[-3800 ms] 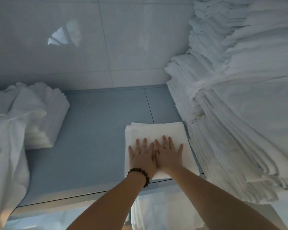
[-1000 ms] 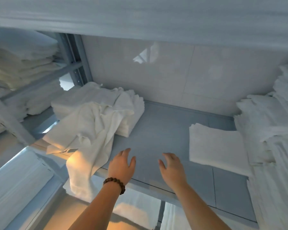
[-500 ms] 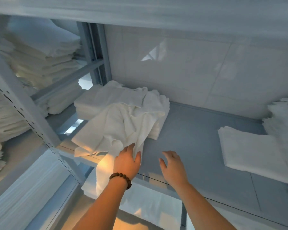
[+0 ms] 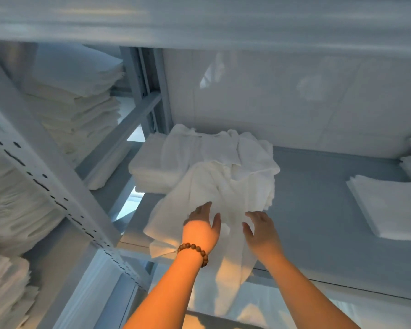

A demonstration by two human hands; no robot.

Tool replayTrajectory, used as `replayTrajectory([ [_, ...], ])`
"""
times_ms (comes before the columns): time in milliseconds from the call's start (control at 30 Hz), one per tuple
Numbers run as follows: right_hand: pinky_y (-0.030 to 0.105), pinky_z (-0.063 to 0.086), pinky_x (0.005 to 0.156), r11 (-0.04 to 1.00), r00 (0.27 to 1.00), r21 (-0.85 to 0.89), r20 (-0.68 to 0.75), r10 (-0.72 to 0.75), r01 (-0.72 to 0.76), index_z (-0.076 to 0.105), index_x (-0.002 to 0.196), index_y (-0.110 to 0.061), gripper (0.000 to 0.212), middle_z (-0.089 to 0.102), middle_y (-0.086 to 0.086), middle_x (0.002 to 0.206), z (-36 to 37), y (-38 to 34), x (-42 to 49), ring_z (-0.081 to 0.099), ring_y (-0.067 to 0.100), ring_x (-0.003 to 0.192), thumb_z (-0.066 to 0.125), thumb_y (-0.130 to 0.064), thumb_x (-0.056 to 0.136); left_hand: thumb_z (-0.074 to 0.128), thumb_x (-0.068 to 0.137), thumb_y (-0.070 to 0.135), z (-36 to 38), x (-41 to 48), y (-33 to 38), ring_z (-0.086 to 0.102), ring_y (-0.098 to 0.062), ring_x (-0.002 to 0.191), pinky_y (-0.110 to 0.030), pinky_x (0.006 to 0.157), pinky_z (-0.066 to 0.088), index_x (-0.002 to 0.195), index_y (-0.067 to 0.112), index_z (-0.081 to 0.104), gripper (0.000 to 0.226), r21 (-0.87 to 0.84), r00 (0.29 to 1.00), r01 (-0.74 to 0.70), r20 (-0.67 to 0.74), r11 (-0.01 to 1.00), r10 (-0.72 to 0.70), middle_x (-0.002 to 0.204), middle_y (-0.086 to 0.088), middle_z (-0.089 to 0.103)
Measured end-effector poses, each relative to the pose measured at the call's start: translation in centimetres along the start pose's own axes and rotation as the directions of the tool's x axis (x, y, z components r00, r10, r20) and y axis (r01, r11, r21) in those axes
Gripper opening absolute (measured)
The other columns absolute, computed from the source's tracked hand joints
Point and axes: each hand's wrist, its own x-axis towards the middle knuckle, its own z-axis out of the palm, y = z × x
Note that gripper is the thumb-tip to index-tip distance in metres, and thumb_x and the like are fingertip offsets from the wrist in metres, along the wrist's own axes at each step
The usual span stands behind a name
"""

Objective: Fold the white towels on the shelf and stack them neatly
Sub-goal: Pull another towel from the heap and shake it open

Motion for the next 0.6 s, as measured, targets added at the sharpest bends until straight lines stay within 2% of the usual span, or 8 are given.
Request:
replayTrajectory([
  [200,0.035,0.034,0.107,0.999,0.998,-0.04,-0.066,0.0,-0.002,0.049,0.131,-0.016,0.038,0.046,0.004,0.137,-0.3,-0.5,2.4,0.038,0.022,0.129,0.048,-0.025,0.095,0.038,0.096,0.043,0.3,3.7,-0.4,0.041,-0.019,0.129,-0.035,0.105,0.034,0.141,0.024,0.035,0.049,0.032,0.997,-0.024,0.079,0.999,0.021,0.143,0.001,0.043],
  [333,0.038,0.038,0.104,0.999,0.977,-0.027,-0.212,0.017,-0.023,0.053,0.129,-0.014,0.039,0.044,0.009,0.135,-0.7,-0.3,4.2,0.041,0.026,0.126,0.056,-0.023,0.091,0.039,0.096,0.042,0.6,5.5,0.1,0.04,-0.02,0.13,-0.037,0.106,0.035,0.141,0.022,0.036,0.05,0.006,0.993,-0.1,0.057,0.995,0.1,0.144,0.0,0.043],
  [400,0.038,0.04,0.101,0.995,0.951,0.058,-0.293,0.094,-0.081,0.045,0.134,-0.015,0.049,0.037,0.01,0.135,-1.0,-0.3,5.2,0.04,0.027,0.124,0.06,-0.023,0.088,0.041,0.096,0.041,0.8,6.5,0.9,0.039,-0.019,0.131,-0.037,0.107,0.035,0.141,0.02,0.036,0.05,0.006,0.986,-0.162,0.051,0.987,0.161,0.144,-0.001,0.043],
  [467,0.039,0.042,0.097,0.961,0.915,0.203,-0.32,0.246,-0.187,0.035,0.14,-0.015,0.062,0.033,0.011,0.135,-1.4,-0.2,6.2,0.04,0.028,0.122,0.063,-0.025,0.086,0.041,0.095,0.041,1.2,7.8,2.0,0.036,-0.019,0.133,-0.035,0.108,0.031,0.142,0.02,0.036,0.052,0.036,0.974,-0.221,0.051,0.975,0.219,0.145,-0.001,0.042],
  [533,0.041,0.045,0.094,0.903,0.883,0.32,-0.275,0.379,-0.288,0.031,0.141,-0.014,0.067,0.036,0.012,0.135,-1.6,-0.1,7.5,0.046,0.031,0.119,0.066,-0.028,0.084,0.042,0.094,0.044,1.8,8.9,3.2,0.03,-0.018,0.137,-0.035,0.11,0.027,0.144,0.022,0.031,0.056,0.086,0.962,-0.266,0.079,0.96,0.26,0.149,-0.002,0.036],
  [600,0.041,0.047,0.093,0.854,0.883,0.39,-0.176,0.435,-0.343,0.035,0.137,-0.01,0.064,0.048,0.014,0.13,-1.5,0.2,8.7,0.053,0.032,0.113,0.066,-0.029,0.085,0.043,0.093,0.046,2.6,10.0,4.0,0.02,-0.019,0.142,-0.038,0.114,0.023,0.147,0.024,0.021,0.063,0.146,0.947,-0.306,0.151,0.941,0.285,0.155,-0.003,0.023],
])
